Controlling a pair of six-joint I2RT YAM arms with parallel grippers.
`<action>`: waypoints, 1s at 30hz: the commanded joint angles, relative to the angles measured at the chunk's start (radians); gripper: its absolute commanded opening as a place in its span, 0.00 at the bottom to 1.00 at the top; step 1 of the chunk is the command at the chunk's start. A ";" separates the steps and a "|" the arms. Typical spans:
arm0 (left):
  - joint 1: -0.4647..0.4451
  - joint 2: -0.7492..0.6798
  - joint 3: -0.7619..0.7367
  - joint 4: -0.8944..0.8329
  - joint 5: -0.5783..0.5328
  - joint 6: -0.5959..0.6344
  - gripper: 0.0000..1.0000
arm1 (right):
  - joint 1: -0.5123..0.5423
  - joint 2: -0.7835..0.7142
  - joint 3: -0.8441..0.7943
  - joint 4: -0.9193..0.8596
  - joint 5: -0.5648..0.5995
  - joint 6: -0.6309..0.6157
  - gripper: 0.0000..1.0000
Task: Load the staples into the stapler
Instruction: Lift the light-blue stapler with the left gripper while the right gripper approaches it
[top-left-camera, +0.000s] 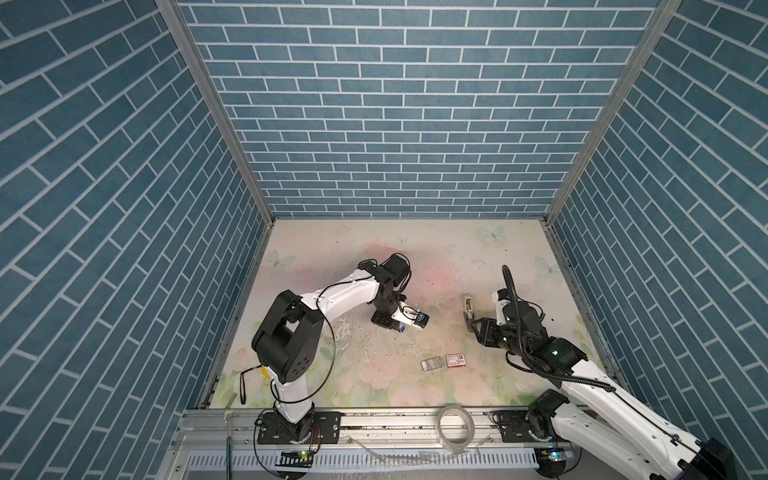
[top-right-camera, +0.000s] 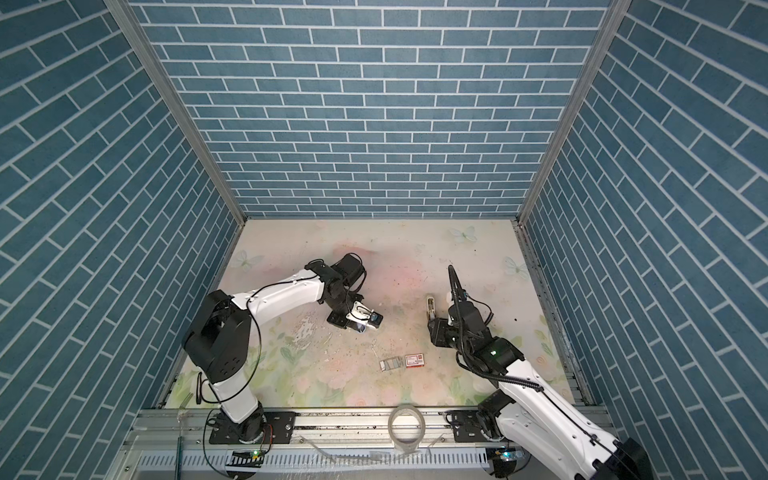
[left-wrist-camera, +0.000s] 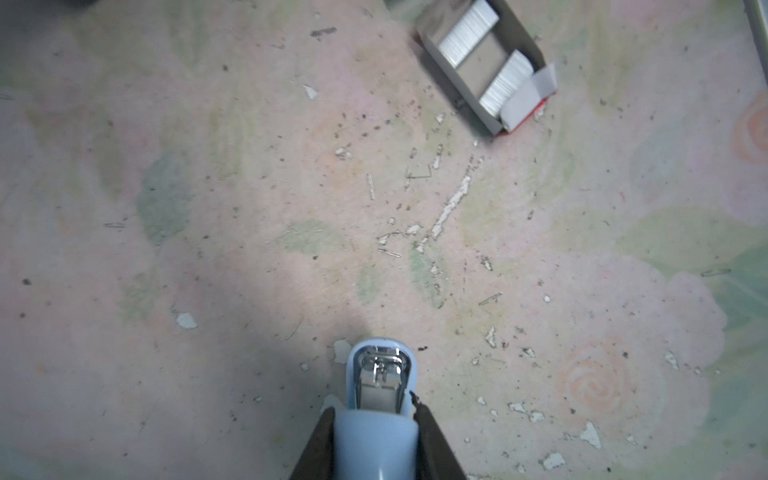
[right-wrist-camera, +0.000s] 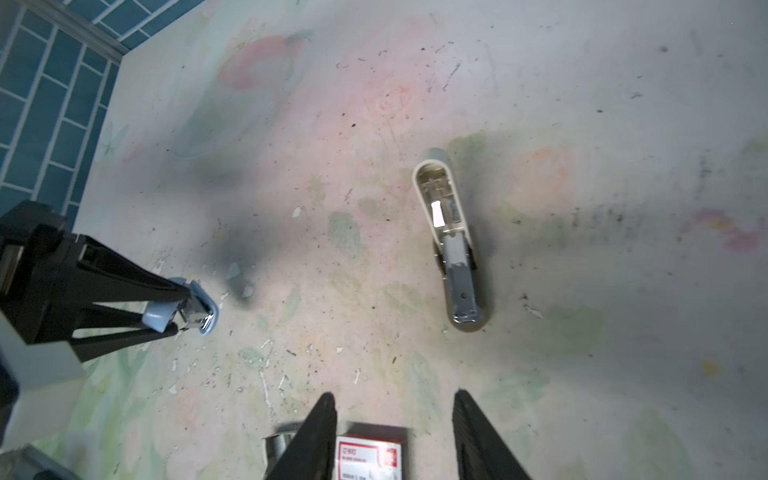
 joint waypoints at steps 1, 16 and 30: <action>0.005 -0.040 0.034 -0.012 0.049 -0.133 0.10 | 0.003 0.050 0.046 0.105 -0.147 -0.011 0.47; -0.007 -0.056 0.129 -0.016 0.115 -0.355 0.10 | 0.003 0.423 0.157 0.428 -0.525 0.006 0.45; -0.024 -0.063 0.147 0.017 0.155 -0.412 0.10 | 0.003 0.526 0.193 0.500 -0.560 0.034 0.41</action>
